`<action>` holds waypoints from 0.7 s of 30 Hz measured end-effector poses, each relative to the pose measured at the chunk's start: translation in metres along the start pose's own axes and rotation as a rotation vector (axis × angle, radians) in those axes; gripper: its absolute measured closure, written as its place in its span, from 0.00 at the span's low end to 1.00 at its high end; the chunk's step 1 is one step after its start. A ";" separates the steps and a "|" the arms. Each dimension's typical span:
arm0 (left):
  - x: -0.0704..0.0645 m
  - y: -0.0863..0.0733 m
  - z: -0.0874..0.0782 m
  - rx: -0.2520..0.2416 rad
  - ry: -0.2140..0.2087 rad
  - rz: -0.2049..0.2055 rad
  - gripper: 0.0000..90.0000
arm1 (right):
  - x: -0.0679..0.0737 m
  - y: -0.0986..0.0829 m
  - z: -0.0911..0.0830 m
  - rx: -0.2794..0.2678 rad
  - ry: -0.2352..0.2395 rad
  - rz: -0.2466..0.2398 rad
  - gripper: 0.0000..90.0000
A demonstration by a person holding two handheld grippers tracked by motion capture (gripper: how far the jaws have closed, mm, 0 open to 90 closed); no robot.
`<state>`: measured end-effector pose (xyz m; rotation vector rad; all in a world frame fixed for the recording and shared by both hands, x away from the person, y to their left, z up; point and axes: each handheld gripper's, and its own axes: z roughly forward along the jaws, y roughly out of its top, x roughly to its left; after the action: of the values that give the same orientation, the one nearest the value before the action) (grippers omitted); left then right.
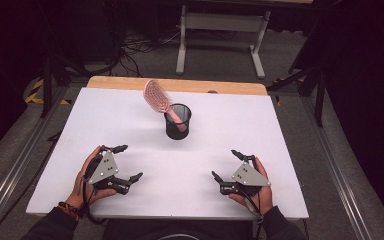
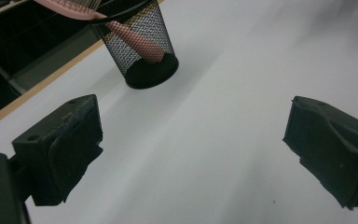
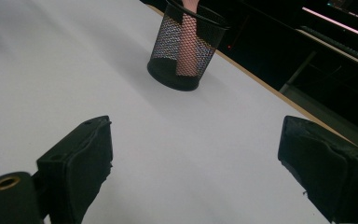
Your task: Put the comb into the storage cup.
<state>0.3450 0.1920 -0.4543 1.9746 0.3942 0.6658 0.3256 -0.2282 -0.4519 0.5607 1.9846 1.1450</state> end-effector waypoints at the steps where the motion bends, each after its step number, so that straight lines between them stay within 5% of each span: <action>1: 0.000 -0.001 -0.001 0.002 0.003 0.002 0.05 | 0.000 0.000 0.000 0.001 0.000 0.000 0.12; 8: 0.000 -0.009 -0.007 0.021 0.028 -0.008 0.05 | 0.000 0.000 -0.001 -0.003 -0.014 0.001 0.12; 21: 0.004 -0.021 -0.021 0.012 0.049 -0.094 0.05 | -0.005 -0.003 -0.002 -0.009 -0.033 0.035 0.11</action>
<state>0.3357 0.2186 -0.4639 1.9408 0.5187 0.6546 0.3268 -0.2346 -0.4518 0.6089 1.9478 1.1581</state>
